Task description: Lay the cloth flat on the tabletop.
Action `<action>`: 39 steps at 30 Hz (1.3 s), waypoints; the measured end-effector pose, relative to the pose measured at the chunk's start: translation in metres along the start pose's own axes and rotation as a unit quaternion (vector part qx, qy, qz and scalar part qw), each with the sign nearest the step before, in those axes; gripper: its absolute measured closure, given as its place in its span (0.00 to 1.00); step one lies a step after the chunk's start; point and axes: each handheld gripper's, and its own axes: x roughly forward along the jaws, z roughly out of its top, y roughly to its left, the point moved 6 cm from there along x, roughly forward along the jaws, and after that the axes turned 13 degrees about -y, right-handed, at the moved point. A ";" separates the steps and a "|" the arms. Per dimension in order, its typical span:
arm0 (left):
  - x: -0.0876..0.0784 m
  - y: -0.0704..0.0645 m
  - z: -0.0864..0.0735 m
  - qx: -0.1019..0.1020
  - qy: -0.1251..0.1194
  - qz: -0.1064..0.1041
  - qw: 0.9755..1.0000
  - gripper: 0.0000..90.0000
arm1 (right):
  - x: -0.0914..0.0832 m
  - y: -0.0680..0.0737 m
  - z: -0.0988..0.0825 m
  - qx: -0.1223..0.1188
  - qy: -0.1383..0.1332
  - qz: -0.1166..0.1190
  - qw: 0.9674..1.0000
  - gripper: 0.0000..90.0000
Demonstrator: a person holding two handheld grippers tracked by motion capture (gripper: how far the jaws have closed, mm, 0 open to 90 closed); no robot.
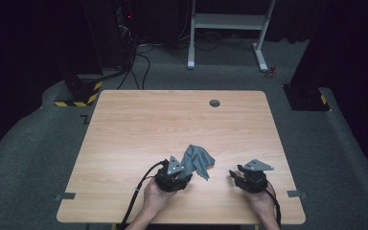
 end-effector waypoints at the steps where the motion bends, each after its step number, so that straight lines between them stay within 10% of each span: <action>1: 0.001 -0.003 -0.002 0.008 0.007 0.002 1.000 0.58 | 0.001 0.007 0.002 -0.004 -0.003 0.012 1.000 0.63; 12: 0.005 -0.001 -0.006 0.035 0.016 0.026 0.999 0.78 | 0.038 0.067 0.020 -0.030 0.032 0.108 0.993 0.76; 17: -0.001 0.004 -0.004 0.024 0.005 0.021 0.999 0.93 | 0.044 0.066 0.020 -0.032 0.034 0.114 0.992 0.99; 31: -0.033 0.038 -0.006 -0.002 -0.020 0.051 0.998 0.98 | 0.017 0.028 0.032 -0.012 0.001 0.076 0.997 0.99; 39: -0.046 0.024 -0.017 0.020 -0.005 0.023 1.000 0.98 | 0.003 0.038 0.020 -0.030 0.010 0.103 0.994 0.98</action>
